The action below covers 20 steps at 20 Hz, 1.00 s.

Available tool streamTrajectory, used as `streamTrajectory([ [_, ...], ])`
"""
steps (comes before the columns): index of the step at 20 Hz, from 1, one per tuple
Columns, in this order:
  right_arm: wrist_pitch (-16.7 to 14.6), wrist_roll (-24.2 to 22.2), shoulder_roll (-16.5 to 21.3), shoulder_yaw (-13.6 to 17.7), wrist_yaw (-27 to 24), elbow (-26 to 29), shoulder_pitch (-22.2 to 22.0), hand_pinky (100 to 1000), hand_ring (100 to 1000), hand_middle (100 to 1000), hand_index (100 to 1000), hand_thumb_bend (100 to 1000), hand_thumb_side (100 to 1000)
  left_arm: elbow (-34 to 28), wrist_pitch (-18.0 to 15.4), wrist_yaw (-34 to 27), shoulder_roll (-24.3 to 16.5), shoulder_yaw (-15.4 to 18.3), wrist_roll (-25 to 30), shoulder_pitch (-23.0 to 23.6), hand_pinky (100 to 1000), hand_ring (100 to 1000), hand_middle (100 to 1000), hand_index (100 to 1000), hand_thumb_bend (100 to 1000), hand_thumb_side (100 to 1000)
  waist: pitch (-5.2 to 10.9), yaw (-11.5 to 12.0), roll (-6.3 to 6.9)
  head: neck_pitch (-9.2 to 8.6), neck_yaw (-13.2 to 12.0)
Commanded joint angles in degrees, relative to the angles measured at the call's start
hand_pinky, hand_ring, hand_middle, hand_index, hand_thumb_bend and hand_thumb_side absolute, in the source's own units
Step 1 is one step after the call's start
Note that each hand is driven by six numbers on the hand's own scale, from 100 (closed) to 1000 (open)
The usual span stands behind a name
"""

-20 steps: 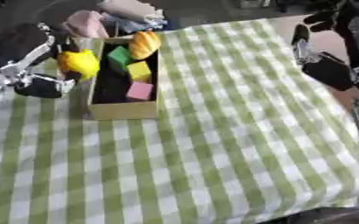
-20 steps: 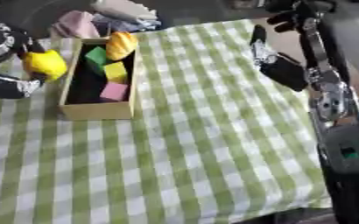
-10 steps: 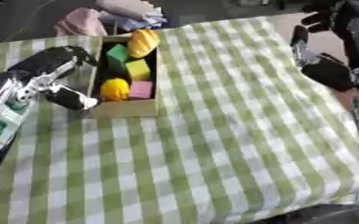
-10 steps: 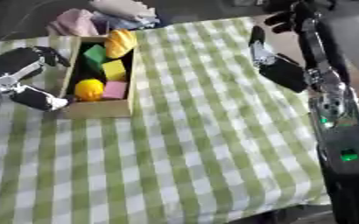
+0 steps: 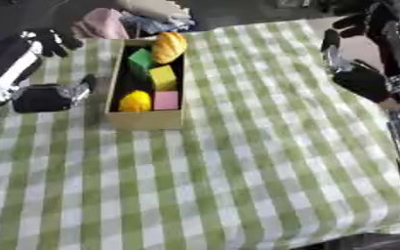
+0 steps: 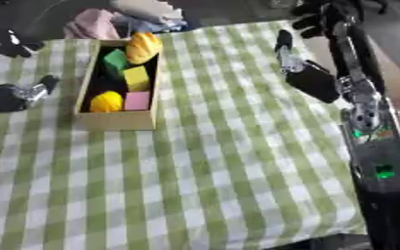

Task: Pick up objects on the table and place them in the box.

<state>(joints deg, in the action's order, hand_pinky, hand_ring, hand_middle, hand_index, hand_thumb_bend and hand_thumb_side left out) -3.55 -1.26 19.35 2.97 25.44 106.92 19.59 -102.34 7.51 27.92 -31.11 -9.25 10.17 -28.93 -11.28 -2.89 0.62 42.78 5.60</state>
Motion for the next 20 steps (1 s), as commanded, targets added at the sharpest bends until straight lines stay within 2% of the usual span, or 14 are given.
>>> streamTrajectory([
  [1, -0.18, 1.13, 0.55, 0.4, -0.88, 0.43, 0.24, 682, 709, 727, 902, 100, 400, -9.53, 1.68, -7.65, -0.39, 4.72, -7.09, 3.99, 761, 719, 705, 809, 285, 509, 1.47, 0.64, 0.01, 0.03, -0.22],
  [4, -0.53, 2.77, 0.23, -0.01, -1.7, 0.39, -0.35, 677, 704, 722, 893, 100, 409, -11.93, 0.47, -12.65, 2.1, 7.61, -13.5, 9.02, 759, 716, 699, 805, 284, 513, 1.54, 1.57, 0.01, 0.17, -0.76],
  [9, -1.17, 5.58, -0.74, -1.08, -3.56, 0.17, -1.42, 664, 690, 709, 868, 100, 431, -12.24, -0.82, -16.69, 7.19, 9.98, -20.07, 15.11, 754, 713, 695, 804, 271, 537, 1.52, 2.62, -0.32, 0.76, -2.32],
  [16, -1.83, 7.79, -2.13, -2.79, -7.4, -1.01, -3.23, 645, 665, 683, 836, 100, 448, -12.25, -1.56, -18.9, 12.88, 10.84, -24.72, 19.49, 742, 693, 676, 793, 235, 557, 1.38, 2.92, -0.37, 1.33, -5.18],
  [20, -2.09, 8.54, -3.04, -3.23, -9.3, -1.69, -4.2, 634, 645, 664, 804, 100, 455, -12.25, -0.92, -18.68, 15.15, 10.76, -25.5, 20.94, 742, 693, 675, 794, 230, 571, 1.2, 2.94, -0.45, 1.34, -5.79],
])
